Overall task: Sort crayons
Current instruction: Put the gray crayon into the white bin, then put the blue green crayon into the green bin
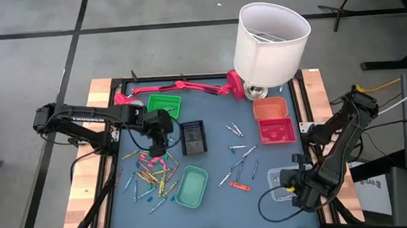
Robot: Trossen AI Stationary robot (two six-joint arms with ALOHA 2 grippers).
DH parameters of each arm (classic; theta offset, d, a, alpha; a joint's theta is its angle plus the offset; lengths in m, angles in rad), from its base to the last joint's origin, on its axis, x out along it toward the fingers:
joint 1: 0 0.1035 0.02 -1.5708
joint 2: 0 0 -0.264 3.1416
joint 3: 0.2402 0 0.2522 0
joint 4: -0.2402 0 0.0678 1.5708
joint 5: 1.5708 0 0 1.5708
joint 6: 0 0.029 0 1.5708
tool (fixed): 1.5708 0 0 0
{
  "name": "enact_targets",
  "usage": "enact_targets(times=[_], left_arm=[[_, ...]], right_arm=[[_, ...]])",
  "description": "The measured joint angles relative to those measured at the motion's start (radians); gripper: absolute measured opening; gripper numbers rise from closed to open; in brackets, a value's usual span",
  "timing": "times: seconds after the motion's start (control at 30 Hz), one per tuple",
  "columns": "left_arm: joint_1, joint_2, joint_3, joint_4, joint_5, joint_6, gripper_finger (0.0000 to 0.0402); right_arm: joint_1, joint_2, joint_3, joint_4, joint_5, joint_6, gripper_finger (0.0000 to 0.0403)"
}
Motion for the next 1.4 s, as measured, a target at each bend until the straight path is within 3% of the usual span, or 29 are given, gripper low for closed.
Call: enact_targets(times=[0.2, 0.43, 0.6, 1.03, 1.4], left_arm=[[0.0, 0.026, -0.001, 0.06, -0.005, 0.053, 0.0092], [0.0, 0.121, -0.001, 0.073, -0.005, 0.168, 0.0092], [0.007, 0.202, -0.001, 0.081, -0.004, 0.266, 0.0092], [0.062, 0.389, -0.001, 0.085, -0.005, 0.412, 0.0092], [0.091, 0.479, -0.001, 0.124, -0.005, 0.443, 0.0092]], right_arm=[[0.0, 0.0, 0.0, -0.005, 0.0, 0.0, 0.0026], [-0.001, 0.0, 0.0, -0.012, 0.0, 0.0, 0.01], [-0.001, 0.0, 0.0, -0.011, 0.0, 0.0, 0.0132], [-0.001, 0.0, 0.0, -0.005, 0.009, 0.0, 0.0139], [-0.001, 0.0, 0.0, -0.004, 0.01, 0.0, 0.014]])
